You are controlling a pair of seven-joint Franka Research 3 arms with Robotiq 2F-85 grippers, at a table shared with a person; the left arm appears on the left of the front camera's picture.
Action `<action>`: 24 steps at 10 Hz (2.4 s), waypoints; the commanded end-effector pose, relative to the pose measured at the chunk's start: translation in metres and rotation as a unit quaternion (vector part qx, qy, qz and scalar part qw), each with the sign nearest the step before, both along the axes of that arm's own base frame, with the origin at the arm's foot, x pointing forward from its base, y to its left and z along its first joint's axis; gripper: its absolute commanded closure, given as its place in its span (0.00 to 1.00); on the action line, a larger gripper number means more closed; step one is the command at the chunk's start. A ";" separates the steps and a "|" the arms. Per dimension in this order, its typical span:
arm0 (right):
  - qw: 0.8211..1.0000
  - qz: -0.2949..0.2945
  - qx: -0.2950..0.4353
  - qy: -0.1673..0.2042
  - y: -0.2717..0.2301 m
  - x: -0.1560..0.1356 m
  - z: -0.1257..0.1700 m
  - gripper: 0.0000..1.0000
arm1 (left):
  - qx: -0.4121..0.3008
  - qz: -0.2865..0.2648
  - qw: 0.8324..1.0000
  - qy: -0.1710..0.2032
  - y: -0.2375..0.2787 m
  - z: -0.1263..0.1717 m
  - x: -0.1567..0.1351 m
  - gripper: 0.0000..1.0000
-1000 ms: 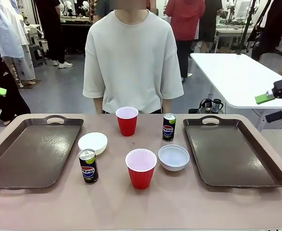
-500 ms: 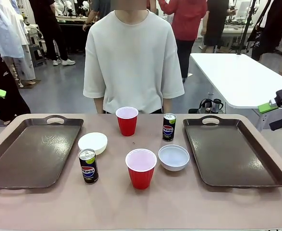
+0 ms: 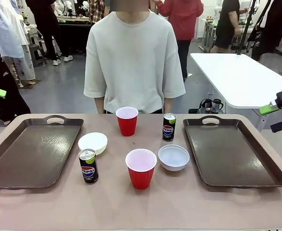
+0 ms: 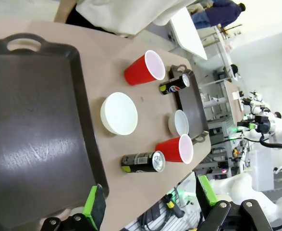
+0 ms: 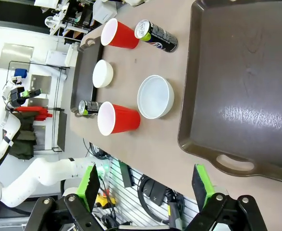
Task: Prepare tableware on both trays.
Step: Pick up a Picnic Bowl from the table and place it on a Handle tray.
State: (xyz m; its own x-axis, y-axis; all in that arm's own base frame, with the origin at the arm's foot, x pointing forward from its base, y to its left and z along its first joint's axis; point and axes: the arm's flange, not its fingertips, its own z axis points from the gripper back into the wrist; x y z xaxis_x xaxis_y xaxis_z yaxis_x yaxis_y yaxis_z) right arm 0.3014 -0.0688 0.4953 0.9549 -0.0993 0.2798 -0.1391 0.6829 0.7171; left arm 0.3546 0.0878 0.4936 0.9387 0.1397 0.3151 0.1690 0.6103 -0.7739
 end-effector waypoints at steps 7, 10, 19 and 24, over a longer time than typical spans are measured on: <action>1.000 0.001 0.014 -0.002 0.001 0.002 0.000 0.00 | -0.009 -0.002 1.000 -0.004 0.000 0.000 0.001 0.00; 1.000 0.001 0.014 -0.002 0.001 0.002 0.000 0.00 | 0.066 -0.031 0.997 0.004 -0.036 0.015 0.012 0.00; 1.000 0.001 0.014 -0.002 0.001 0.002 0.000 0.00 | 0.415 -0.057 0.907 0.043 -0.238 -0.059 0.123 0.00; 1.000 0.001 0.014 -0.002 0.001 0.002 0.000 0.00 | 0.409 -0.065 0.909 0.038 -0.242 -0.085 0.128 0.00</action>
State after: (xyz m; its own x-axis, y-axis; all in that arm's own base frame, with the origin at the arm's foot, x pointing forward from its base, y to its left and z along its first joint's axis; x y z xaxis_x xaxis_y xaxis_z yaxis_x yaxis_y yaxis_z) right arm 0.3011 -0.0678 0.4961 0.9555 -0.1050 0.2758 -0.1330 0.6810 0.7201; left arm 0.4812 -0.1538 0.4103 0.9533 -0.2279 0.1984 0.2479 0.9653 -0.0819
